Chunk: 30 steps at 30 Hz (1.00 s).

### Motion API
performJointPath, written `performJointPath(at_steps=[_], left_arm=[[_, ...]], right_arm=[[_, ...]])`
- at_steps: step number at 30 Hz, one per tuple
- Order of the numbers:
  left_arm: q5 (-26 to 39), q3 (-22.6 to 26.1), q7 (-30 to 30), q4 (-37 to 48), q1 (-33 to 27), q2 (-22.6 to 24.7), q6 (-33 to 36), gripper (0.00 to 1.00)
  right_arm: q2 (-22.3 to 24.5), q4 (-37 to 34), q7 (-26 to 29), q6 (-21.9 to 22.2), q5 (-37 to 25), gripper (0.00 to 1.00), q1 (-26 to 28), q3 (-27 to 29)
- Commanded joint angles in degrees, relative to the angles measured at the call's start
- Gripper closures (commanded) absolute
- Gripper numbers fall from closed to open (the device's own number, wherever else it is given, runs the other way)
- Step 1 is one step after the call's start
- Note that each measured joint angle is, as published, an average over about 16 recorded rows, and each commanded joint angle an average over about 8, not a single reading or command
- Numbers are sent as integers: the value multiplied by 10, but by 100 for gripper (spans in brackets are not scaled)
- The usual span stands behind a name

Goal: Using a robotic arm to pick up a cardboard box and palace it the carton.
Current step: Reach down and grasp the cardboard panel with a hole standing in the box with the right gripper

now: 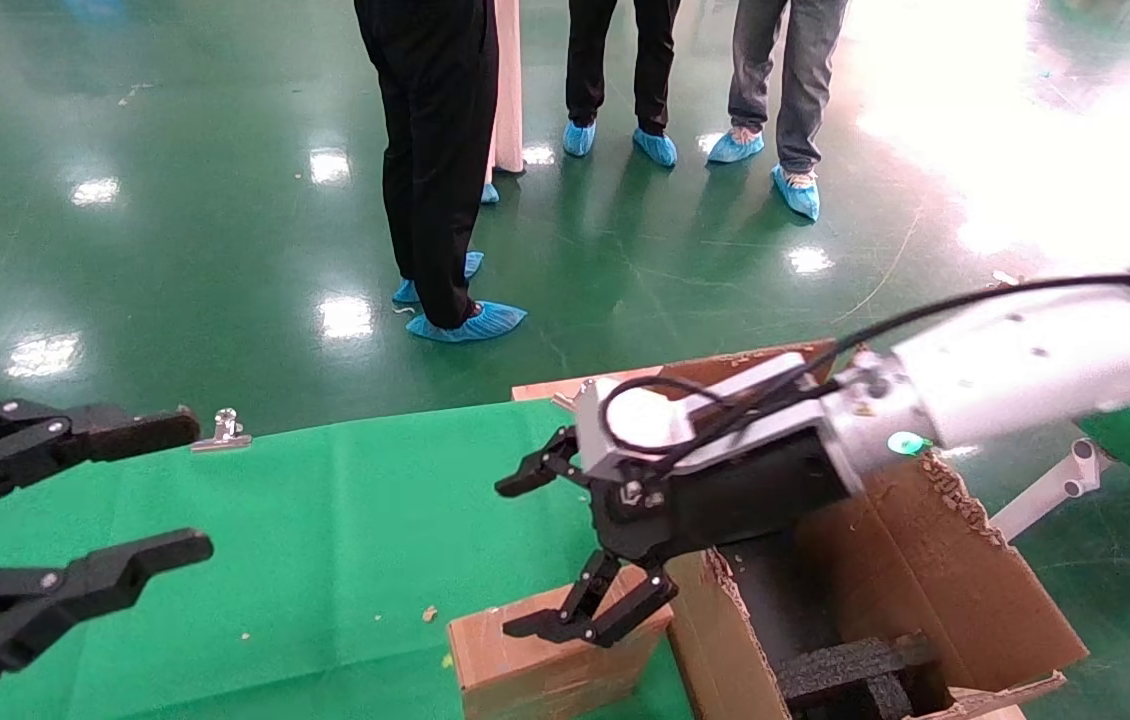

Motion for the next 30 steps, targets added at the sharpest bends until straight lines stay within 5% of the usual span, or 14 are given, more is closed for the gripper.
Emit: performJointPath(at_steps=[1, 14, 23, 30], left_arm=[[0, 0, 0, 0, 0, 0, 0, 100], [0, 0, 0, 0, 0, 0, 0, 99], [0, 0, 0, 0, 0, 0, 0, 0], [0, 0, 0, 0, 0, 0, 0, 0]], right_arm=[[-20, -23, -4, -1, -29, 0, 32, -37], [-115, -157, -86, -2, -64, 0, 139, -233], [-161, -220, -144, -3, -58, 0, 172, -321], [-180, -242, -168, -2, -57, 0, 189, -362]])
